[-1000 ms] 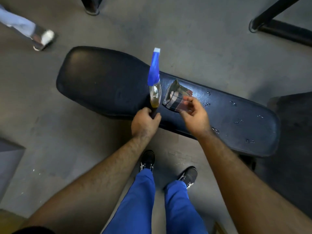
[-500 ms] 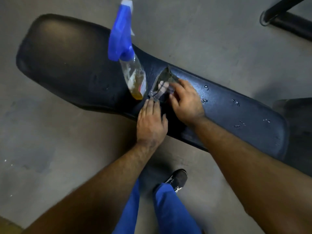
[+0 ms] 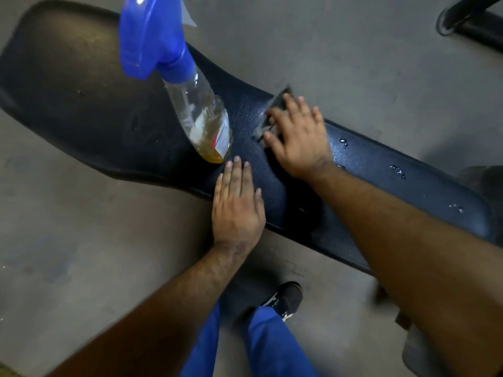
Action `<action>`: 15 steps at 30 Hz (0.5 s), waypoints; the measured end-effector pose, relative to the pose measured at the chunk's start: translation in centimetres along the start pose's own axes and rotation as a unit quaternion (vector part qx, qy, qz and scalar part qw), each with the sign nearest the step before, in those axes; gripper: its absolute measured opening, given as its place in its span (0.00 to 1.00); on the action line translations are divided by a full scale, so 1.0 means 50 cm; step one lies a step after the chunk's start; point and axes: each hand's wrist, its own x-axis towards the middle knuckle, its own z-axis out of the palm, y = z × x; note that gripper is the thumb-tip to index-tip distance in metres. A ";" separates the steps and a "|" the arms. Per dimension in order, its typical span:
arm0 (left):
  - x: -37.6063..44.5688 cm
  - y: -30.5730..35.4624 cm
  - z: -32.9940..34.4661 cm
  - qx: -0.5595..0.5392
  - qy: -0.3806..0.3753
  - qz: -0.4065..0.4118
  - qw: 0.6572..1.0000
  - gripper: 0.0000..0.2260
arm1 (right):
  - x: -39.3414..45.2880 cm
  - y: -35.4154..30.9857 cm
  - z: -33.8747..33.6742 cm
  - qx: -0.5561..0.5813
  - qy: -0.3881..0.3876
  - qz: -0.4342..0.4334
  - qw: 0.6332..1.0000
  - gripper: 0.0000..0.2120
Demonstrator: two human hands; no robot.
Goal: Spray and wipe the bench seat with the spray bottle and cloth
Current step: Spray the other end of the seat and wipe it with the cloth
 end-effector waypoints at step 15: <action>0.014 -0.026 0.003 0.079 -0.023 0.080 0.993 0.26 | -0.108 -0.040 0.010 0.008 0.025 0.103 0.994 0.26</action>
